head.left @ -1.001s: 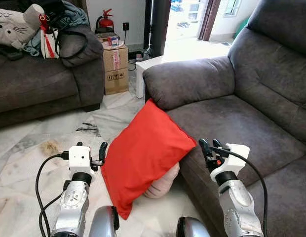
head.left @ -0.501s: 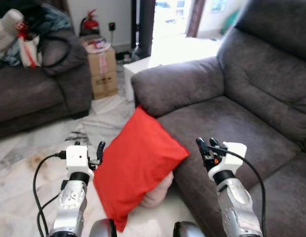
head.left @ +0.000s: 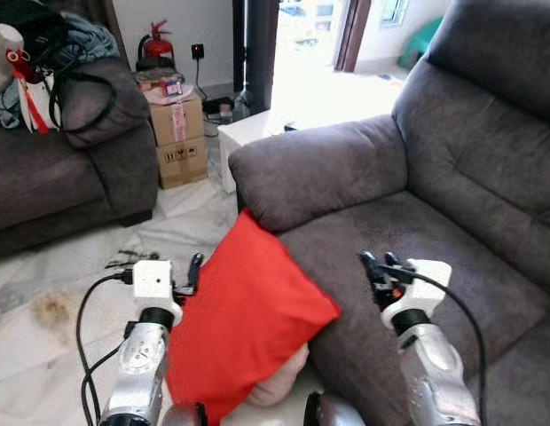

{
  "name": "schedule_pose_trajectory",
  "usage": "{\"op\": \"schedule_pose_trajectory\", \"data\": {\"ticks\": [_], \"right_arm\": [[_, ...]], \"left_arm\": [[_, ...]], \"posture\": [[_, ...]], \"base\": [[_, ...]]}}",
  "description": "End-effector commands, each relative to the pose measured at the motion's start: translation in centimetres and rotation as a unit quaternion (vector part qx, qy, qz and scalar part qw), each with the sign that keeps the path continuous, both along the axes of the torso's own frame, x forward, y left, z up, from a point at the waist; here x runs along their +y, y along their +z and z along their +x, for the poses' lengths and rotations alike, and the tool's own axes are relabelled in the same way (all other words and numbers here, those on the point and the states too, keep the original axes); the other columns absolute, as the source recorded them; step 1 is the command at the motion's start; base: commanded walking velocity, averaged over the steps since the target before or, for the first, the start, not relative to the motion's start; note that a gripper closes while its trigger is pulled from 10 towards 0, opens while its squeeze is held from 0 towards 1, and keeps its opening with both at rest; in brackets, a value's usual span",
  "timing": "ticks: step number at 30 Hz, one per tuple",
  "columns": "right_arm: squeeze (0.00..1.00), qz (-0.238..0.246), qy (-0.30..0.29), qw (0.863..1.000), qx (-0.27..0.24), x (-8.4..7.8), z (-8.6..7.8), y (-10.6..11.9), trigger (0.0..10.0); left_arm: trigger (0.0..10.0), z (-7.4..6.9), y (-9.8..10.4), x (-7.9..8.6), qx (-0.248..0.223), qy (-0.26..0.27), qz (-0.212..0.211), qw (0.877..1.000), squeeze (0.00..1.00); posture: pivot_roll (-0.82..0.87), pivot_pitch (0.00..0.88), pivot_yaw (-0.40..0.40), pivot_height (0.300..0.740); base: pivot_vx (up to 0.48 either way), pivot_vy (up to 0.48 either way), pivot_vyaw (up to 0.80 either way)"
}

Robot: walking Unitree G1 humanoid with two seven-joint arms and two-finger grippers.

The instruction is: Move the pillow to the sofa from floor

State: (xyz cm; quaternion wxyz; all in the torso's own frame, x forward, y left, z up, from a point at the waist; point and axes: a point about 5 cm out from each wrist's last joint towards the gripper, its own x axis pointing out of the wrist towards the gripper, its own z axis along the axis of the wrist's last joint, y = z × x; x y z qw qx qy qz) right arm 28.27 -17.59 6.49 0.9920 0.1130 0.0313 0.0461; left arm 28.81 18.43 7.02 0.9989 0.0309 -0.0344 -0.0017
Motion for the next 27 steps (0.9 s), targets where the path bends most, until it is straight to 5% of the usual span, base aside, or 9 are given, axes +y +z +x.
{"op": "schedule_pose_trajectory", "data": {"ticks": [1,17,27], "right_arm": [[0.0,0.003,0.005,1.0,0.006,0.5,0.1,-0.1,10.0],[0.0,0.001,0.008,0.998,0.067,0.9,0.4,-2.3,10.0],[0.0,0.046,-0.005,0.99,0.134,1.0,2.3,-3.7,10.0]], "left_arm": [[10.0,-0.1,-0.2,0.7,0.005,0.009,0.003,1.0,0.0],[10.0,-1.1,-1.7,1.2,0.034,0.019,0.015,0.999,0.0],[10.0,-2.1,-2.6,1.4,0.051,0.032,0.006,0.998,0.0]], "posture": [[0.0,0.0,-0.083,0.603],[0.01,0.0,-0.087,0.603],[0.05,0.0,-0.109,0.603]], "base": [[0.352,0.0,0.0],[0.117,0.0,0.0],[0.0,0.0,0.0]]}}
